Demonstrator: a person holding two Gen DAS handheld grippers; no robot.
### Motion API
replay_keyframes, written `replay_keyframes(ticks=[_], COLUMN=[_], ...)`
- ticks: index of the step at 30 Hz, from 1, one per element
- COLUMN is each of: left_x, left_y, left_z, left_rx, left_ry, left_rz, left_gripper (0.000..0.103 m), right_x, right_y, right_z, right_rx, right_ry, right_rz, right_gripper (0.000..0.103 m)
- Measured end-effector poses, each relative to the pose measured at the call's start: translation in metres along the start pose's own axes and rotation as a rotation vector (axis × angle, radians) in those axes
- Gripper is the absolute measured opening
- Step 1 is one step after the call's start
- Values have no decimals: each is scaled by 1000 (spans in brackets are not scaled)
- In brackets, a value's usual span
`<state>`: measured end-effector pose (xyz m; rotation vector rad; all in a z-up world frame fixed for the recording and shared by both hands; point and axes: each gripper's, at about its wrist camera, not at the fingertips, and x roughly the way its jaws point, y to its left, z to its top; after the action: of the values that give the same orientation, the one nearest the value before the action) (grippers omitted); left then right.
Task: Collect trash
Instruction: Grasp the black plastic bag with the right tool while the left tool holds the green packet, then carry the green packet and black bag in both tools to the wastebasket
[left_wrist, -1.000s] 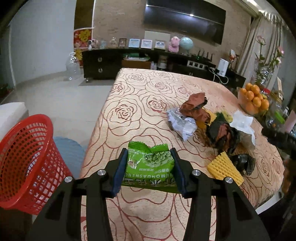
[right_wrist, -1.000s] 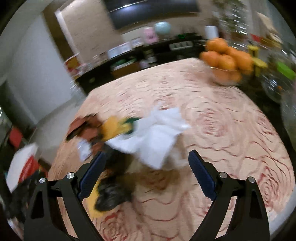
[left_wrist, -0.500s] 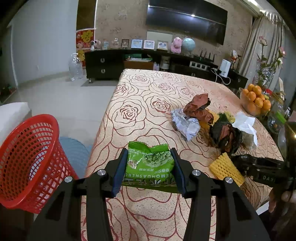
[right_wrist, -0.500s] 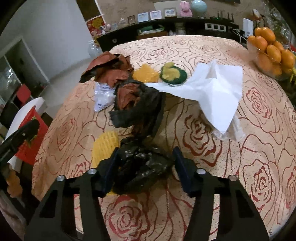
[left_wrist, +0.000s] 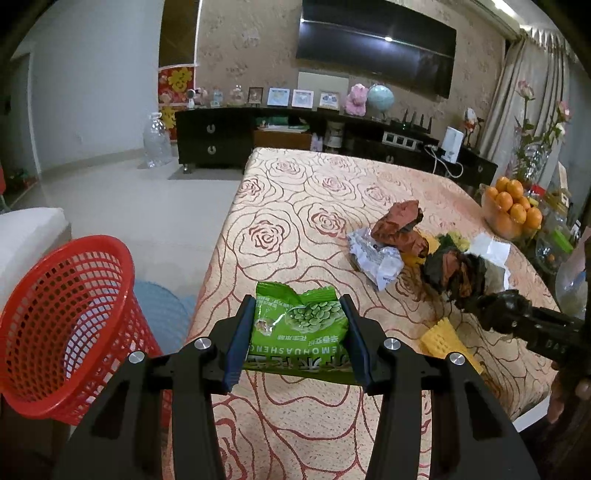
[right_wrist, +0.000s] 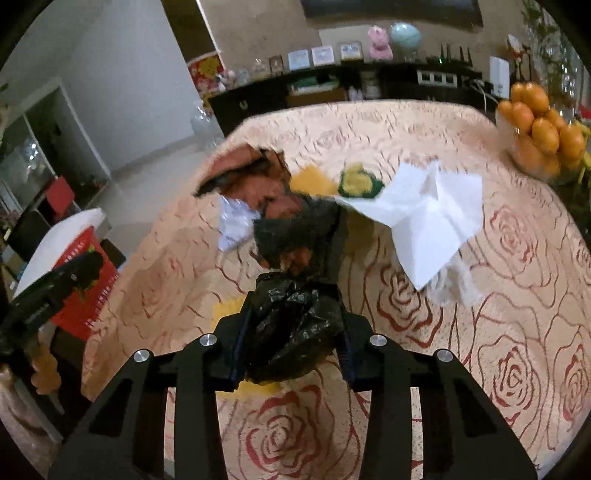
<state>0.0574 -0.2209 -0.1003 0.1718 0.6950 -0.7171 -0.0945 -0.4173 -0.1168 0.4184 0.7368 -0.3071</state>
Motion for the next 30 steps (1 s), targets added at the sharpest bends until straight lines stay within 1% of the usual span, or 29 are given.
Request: replay_keyframes(ticks=[7,8,9,21,30], left_x=[-13,-15,-17,-45,-67], left_y=[8,9,10,33,61], left_z=[5,5,6,12,12], left_rx=[-15,-16,-17,-32,-62], left_ry=[-36,-41,-47,-115,-149], left_rz=[8,12,17,85,165], left_gripper=[44,44,44,44,44], right_x=[-25,-25,-30,-24,-14], right_y=[23,23,32,70,102], right_z=[12,12,16,25,33], right_rx=[-52,-52,-71,-135,-168], right_ry=[-105,-105,-128,-144,-145], right_rz=[58,58,77,112,135], right_gripper=[38,38,38,38,38])
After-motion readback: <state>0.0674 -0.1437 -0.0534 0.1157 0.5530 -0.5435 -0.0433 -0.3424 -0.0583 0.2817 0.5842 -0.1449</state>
